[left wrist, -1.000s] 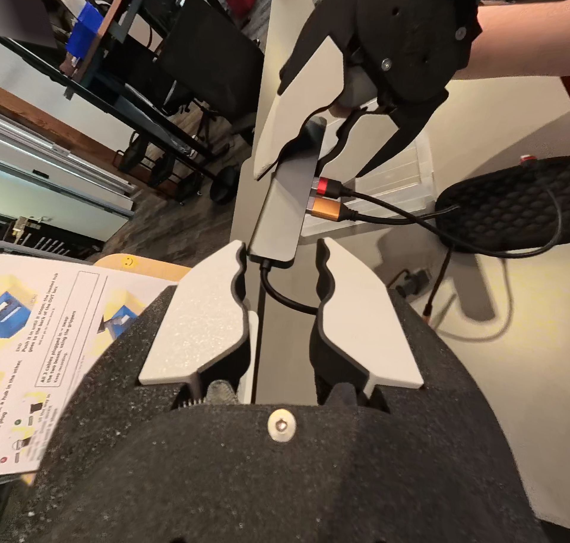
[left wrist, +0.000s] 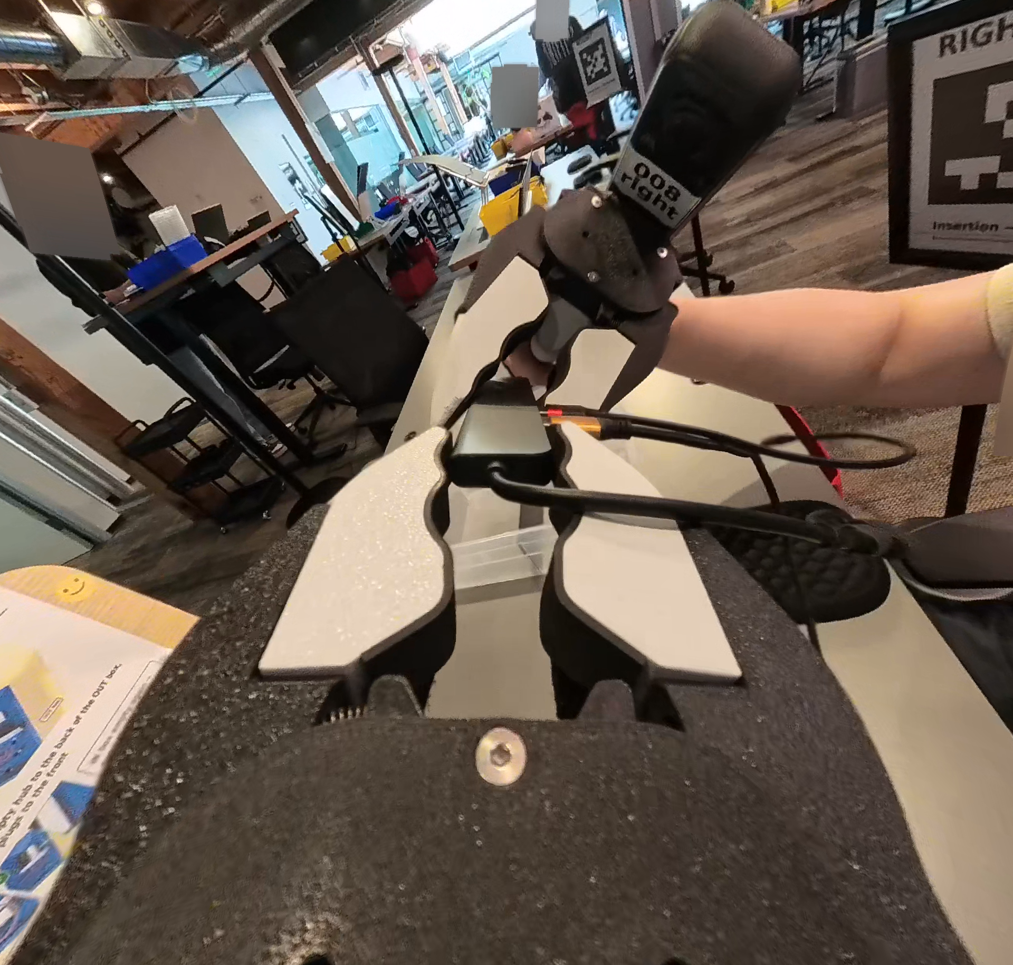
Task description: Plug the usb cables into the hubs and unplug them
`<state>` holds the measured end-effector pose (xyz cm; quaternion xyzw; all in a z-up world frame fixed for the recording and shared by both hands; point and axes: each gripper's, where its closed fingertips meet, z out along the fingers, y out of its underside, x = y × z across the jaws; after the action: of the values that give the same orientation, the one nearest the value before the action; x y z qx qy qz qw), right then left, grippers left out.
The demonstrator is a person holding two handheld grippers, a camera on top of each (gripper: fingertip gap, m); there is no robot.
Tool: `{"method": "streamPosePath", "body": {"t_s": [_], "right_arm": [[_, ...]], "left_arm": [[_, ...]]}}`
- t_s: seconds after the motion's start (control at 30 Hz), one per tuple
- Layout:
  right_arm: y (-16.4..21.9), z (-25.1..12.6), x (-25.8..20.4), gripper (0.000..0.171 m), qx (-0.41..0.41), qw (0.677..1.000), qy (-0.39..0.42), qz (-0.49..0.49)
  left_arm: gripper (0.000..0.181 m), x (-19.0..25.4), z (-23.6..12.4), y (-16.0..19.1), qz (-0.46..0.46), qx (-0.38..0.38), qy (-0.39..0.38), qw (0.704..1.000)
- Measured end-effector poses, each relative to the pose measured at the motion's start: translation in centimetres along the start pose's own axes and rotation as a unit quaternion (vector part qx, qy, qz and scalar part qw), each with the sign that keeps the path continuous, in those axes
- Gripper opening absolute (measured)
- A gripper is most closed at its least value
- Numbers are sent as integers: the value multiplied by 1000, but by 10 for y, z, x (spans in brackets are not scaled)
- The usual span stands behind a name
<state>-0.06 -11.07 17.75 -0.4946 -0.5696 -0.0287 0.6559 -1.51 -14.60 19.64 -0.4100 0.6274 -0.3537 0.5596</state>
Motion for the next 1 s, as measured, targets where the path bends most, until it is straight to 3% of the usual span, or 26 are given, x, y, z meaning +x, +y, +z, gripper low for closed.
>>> {"method": "streamPosePath", "body": {"t_s": [0.2, 0.37, 0.43, 0.5, 0.57, 0.63, 0.7, 0.8, 0.87, 1.0], "right_arm": [[8, 2, 4, 28, -13, 999, 3, -32], [16, -3, 34, 32, -17, 996, 69, -52], [29, -24, 62, 34, -37, 991, 126, -25], [33, -70, 101, 34, -34, 970, 231, 73], [-10, -120, 109, 29, 103, 927, 274, 234], [-71, -151, 83, 1, 305, 867, 220, 327], [-81, -131, 60, 1, 308, 856, 230, 346], [-63, -54, 33, 25, 204, 882, 213, 367], [-57, -20, 26, 25, 177, 886, 193, 384], [-42, 9, 21, 23, 125, 893, 202, 381]], "left_arm": [[32, -4, 4, 4, -9, -19, -26, 999], [32, -22, -3, -9, 42, 6, -137, 990], [31, -37, -17, -16, 71, 17, -201, 977], [31, -48, -32, -22, 85, 31, -248, 964], [31, -56, -43, -22, 87, 36, -276, 957], [31, -63, -48, -19, 91, 37, -293, 951], [31, -68, -50, -17, 95, 41, -306, 946], [31, -68, -49, -19, 105, 46, -315, 942], [31, -66, -46, -19, 106, 47, -313, 943], [31, -62, -43, -21, 111, 50, -316, 941]]}}
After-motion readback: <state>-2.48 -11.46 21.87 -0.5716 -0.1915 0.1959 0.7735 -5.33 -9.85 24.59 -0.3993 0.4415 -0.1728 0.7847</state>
